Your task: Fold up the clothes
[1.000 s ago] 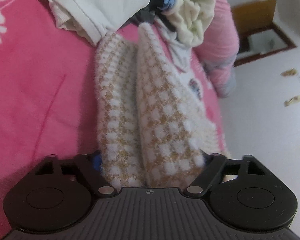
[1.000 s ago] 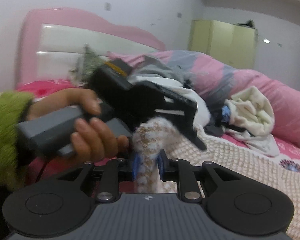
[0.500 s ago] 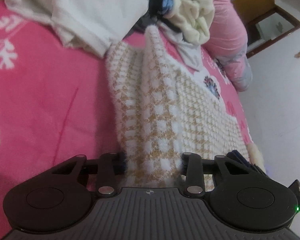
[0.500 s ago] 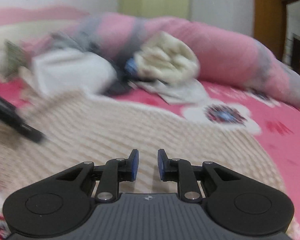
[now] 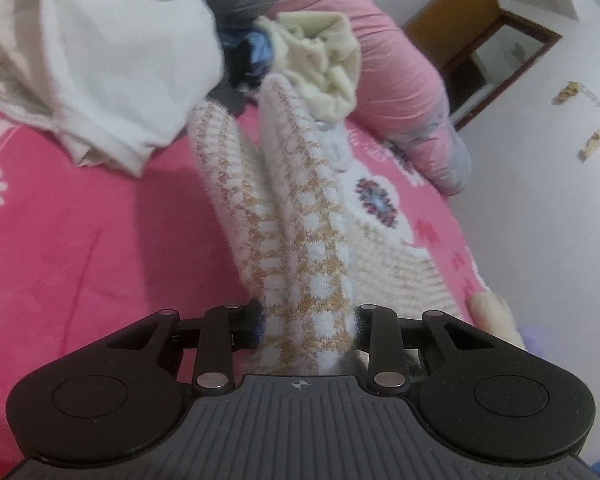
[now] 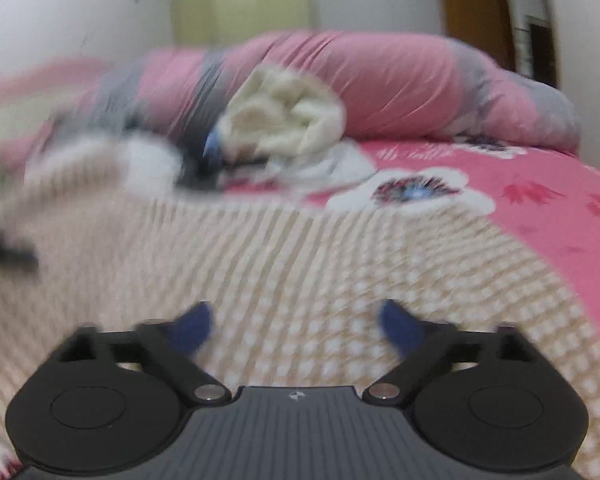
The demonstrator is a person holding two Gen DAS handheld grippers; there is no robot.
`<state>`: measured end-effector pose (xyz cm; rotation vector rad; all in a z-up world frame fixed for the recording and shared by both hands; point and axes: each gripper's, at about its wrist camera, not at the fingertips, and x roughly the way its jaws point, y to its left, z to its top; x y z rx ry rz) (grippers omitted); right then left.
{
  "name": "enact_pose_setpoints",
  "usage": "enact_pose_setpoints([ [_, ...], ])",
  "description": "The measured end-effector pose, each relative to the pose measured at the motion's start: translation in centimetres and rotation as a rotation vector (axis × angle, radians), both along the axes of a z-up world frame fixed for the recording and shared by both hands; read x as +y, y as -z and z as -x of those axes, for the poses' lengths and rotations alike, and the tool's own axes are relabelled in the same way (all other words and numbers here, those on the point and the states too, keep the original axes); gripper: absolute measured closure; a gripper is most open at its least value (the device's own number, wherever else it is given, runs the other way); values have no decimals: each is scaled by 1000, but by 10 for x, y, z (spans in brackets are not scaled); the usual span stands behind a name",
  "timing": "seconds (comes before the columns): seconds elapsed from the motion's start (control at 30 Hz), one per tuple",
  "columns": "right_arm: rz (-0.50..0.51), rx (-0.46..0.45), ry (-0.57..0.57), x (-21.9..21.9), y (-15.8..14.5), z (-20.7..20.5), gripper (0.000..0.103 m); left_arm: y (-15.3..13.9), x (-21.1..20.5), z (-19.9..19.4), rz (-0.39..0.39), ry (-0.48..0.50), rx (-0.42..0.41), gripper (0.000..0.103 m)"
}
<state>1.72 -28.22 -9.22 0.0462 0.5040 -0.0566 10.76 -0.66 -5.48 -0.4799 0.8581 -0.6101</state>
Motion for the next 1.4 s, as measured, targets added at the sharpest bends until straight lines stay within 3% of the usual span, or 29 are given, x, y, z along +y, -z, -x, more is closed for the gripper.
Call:
enact_pose_setpoints([
  [0.47, 18, 32, 27, 4, 7, -4, 0, -55, -71, 28, -9, 82, -124, 74],
  [0.9, -12, 5, 26, -1, 8, -1, 0, -67, -157, 36, -115, 202, -137, 74],
  [1.4, -13, -3, -4, -15, 5, 12, 2, -45, -231, 5, -117, 413, -7, 74],
])
